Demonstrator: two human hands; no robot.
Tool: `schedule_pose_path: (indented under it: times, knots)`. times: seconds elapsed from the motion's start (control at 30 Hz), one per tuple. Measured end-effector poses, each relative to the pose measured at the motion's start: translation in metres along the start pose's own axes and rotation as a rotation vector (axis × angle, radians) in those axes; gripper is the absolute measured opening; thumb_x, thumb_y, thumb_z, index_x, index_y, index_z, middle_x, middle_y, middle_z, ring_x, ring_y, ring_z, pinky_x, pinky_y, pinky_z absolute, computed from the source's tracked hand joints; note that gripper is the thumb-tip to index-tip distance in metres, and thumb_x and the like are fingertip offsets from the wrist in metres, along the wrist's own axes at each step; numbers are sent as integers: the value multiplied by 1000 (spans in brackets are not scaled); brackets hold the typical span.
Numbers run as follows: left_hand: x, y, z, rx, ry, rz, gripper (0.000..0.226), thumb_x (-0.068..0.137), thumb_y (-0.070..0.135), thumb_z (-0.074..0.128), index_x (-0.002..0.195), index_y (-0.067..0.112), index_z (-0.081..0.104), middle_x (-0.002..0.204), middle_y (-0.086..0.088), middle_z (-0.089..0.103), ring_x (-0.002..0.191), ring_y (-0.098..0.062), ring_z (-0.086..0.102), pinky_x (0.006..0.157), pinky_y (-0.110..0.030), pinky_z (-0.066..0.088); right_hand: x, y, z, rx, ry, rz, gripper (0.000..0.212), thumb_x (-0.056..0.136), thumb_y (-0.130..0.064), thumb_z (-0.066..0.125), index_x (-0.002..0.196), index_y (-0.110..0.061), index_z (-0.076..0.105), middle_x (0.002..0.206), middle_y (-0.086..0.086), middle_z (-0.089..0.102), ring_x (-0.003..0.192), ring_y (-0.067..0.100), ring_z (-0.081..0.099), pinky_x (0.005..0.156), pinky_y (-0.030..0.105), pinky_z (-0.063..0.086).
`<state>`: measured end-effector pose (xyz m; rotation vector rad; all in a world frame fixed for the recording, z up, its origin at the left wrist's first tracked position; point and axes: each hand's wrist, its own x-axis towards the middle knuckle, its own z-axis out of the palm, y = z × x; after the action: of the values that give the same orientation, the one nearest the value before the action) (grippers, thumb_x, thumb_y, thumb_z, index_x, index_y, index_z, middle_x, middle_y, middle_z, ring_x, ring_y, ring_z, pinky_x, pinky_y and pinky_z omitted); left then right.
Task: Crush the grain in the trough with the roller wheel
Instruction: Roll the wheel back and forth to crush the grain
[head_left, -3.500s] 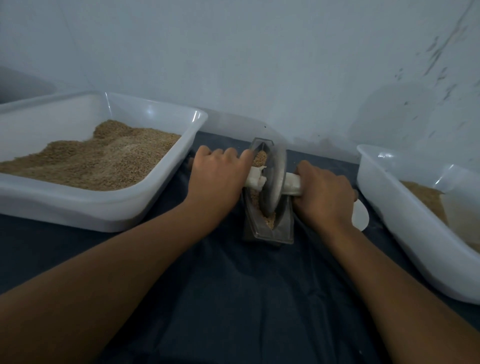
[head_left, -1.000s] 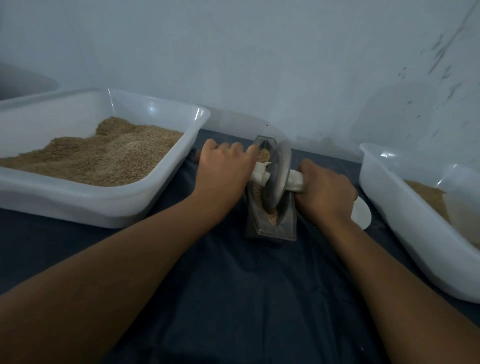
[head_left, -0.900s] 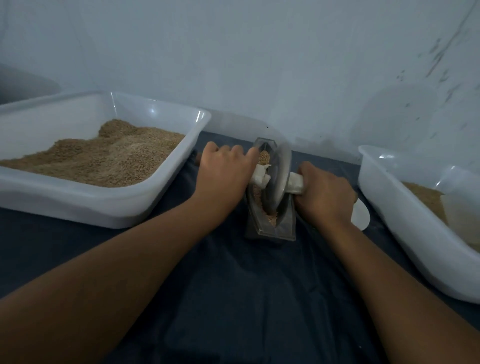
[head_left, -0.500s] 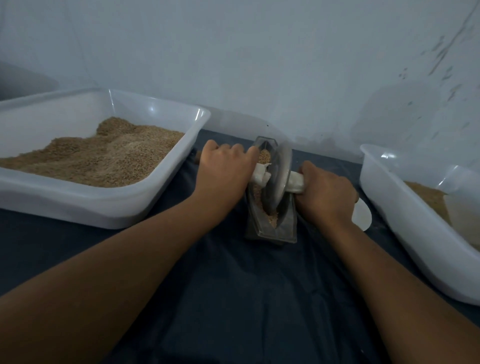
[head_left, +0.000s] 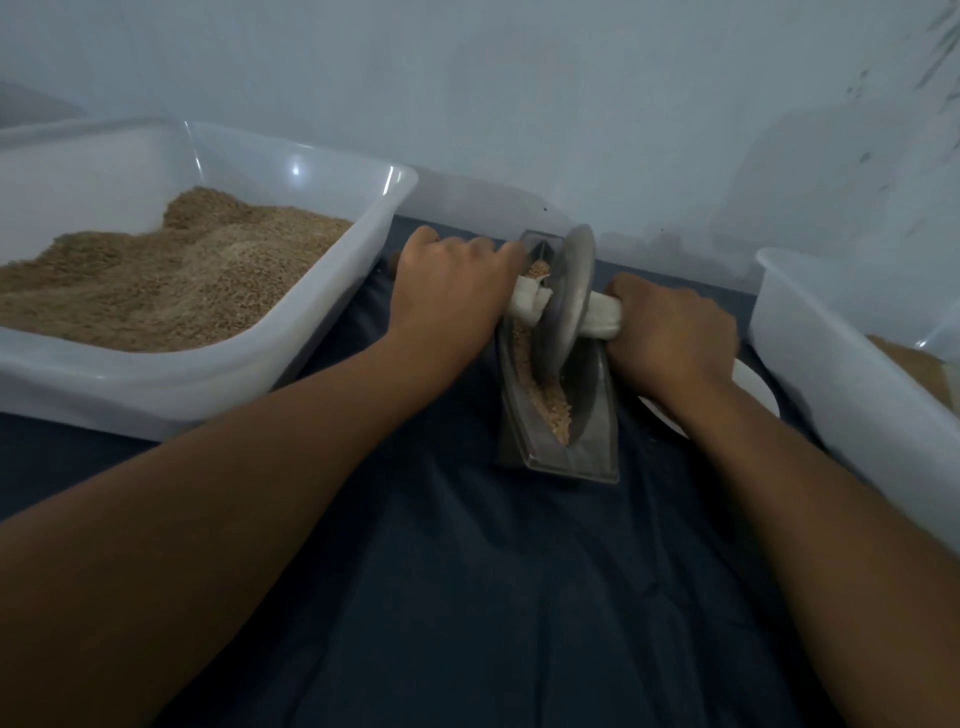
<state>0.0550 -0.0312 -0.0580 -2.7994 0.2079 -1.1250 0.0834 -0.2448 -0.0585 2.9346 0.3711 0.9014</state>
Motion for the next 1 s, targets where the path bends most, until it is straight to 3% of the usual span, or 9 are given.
schedule_pose_path:
  times: [0.1, 0.2, 0.3, 0.37, 0.5, 0.63, 0.8, 1.0]
  knots:
    - [5, -2, 6, -8, 18, -4, 10, 94, 12, 45, 91, 21, 48, 77, -2, 56, 62, -23, 44, 68, -37, 27, 10, 3, 3, 4, -41, -8, 15, 86, -42, 59, 91, -28, 55, 73, -2, 55, 64, 25, 45, 59, 33, 35]
    - [9, -3, 10, -26, 24, 1, 10, 94, 13, 45, 93, 18, 53, 81, -5, 61, 64, -24, 49, 69, -37, 28, 19, 5, 5, -11, -96, -22, 16, 85, -44, 60, 94, -30, 57, 74, -4, 50, 68, 24, 45, 59, 33, 34]
    - [13, -3, 13, -13, 28, 7, 12, 95, 13, 42, 95, 17, 53, 84, -5, 62, 66, -24, 50, 69, -38, 30, 29, 7, 5, -4, -188, -38, 13, 85, -45, 60, 91, -35, 56, 71, -9, 42, 69, 23, 45, 55, 30, 31]
    - [16, -4, 14, 1, 28, 19, 14, 95, 11, 41, 96, 16, 53, 86, -7, 63, 72, -29, 60, 71, -40, 34, 34, 9, 4, 23, -234, -55, 11, 85, -44, 61, 92, -37, 57, 71, -11, 44, 67, 20, 46, 52, 27, 29]
    - [19, -3, 15, 18, 23, 27, 15, 95, 10, 40, 96, 15, 54, 85, -9, 63, 74, -31, 61, 70, -39, 32, 41, 11, 2, 57, -276, -81, 12, 86, -40, 64, 96, -38, 60, 74, -10, 50, 65, 18, 48, 52, 26, 34]
    - [19, -3, 15, 20, 26, 23, 12, 94, 11, 45, 95, 16, 55, 84, -7, 63, 71, -30, 61, 69, -38, 32, 41, 11, 4, 57, -260, -79, 11, 84, -38, 64, 93, -39, 58, 75, -9, 51, 69, 22, 50, 54, 29, 36]
    - [15, -2, 12, 24, 25, 13, 11, 93, 9, 44, 94, 16, 52, 82, -6, 62, 69, -27, 57, 68, -38, 30, 35, 10, 6, 16, -202, -43, 9, 85, -40, 60, 87, -36, 52, 71, -10, 46, 67, 22, 46, 52, 26, 27]
    - [5, 1, 4, 0, 50, -9, 12, 91, 8, 46, 93, 19, 48, 81, -4, 61, 64, -23, 45, 70, -37, 28, 17, 4, 2, 19, -125, -2, 16, 85, -45, 55, 90, -30, 52, 77, -3, 57, 69, 26, 51, 60, 34, 38]
